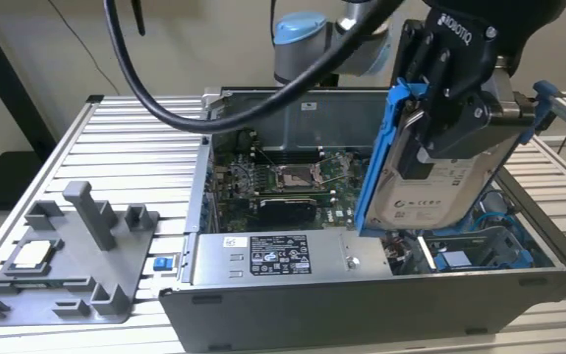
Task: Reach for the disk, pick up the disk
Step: 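Pick up the disk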
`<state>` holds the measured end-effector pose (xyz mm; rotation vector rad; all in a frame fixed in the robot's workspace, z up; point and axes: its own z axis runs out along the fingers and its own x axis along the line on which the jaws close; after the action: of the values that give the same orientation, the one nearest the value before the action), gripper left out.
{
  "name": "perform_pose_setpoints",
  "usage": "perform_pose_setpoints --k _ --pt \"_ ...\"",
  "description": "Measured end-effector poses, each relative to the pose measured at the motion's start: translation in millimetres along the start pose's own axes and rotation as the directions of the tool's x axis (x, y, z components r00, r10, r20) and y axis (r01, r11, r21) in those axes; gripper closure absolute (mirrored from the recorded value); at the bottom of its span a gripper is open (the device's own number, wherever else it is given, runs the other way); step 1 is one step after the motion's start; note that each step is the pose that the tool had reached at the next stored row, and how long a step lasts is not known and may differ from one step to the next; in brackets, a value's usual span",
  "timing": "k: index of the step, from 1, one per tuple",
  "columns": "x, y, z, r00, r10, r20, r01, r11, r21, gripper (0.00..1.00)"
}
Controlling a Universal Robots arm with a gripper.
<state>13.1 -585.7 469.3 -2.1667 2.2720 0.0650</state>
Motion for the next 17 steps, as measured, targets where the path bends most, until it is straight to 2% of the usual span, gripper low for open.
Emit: perform_pose_setpoints --k 17 --pt "-4.2 -76.5 4.9 1.0 0.0 0.0 0.0 1.0 -0.0032 1.0"
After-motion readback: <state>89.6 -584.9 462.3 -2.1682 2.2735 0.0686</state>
